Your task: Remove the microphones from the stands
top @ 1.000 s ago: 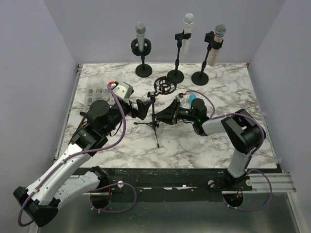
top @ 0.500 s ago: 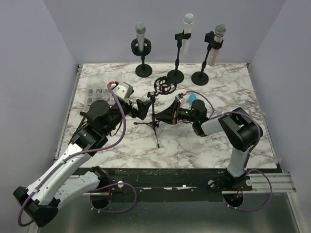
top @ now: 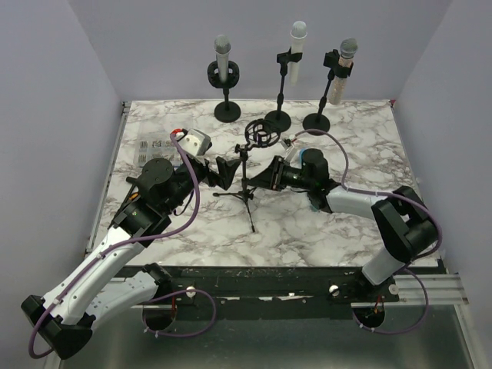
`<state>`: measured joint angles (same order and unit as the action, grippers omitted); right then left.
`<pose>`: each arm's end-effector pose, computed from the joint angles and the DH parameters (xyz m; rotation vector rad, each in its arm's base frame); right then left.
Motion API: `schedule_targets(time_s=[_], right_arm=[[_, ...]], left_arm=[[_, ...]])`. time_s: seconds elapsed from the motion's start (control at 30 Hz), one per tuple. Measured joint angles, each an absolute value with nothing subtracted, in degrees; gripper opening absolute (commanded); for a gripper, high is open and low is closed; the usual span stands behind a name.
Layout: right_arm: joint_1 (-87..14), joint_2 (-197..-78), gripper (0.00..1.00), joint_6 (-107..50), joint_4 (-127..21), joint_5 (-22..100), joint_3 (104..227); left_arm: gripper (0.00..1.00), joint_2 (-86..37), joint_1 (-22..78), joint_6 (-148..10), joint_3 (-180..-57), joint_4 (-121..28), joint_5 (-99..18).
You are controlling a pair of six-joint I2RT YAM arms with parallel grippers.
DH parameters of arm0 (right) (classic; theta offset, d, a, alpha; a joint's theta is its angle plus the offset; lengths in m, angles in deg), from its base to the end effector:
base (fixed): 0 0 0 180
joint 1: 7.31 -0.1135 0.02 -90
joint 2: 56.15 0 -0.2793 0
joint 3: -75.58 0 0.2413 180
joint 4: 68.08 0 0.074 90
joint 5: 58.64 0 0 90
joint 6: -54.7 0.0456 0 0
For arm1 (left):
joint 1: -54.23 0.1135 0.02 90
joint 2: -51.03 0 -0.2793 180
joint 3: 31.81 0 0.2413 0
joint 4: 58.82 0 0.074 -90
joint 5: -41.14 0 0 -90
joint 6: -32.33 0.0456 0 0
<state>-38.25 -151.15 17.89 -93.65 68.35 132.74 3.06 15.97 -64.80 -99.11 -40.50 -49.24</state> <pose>0.2799 0.1998 0.2202 -0.1419 2.0495 1.5636 0.1417 -0.1114 0.4029 0.4206 1.5298 -0.6181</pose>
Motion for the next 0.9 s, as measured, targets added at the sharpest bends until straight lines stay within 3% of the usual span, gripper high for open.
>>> schedule_targets(time_s=[0.1, 0.17, 0.37, 0.53, 0.9], right_arm=[[-40.0, -148.6, 0.02, 9.3, -86.3, 63.6, 135.1], [-41.1, -147.6, 0.07, 4.4, -82.3, 60.3, 136.7], [-43.3, -144.5, 0.48, -4.1, -74.8, 52.8, 138.4], [-43.5, -141.3, 0.66, -5.4, -67.9, 50.2, 138.4], [-43.4, -129.5, 0.73, -5.4, -53.7, 46.6, 146.3]], left_arm=[[0.94, 2.9, 16.0, -64.8, -99.1, -40.5, -49.2], [0.94, 2.8, 16.0, -64.8, -99.1, -40.5, -49.2], [0.94, 2.1, 16.0, -64.8, -99.1, -40.5, -49.2], [0.94, 1.9, 16.0, -64.8, -99.1, -40.5, -49.2], [0.94, 1.6, 16.4, -64.8, -99.1, -40.5, -49.2]])
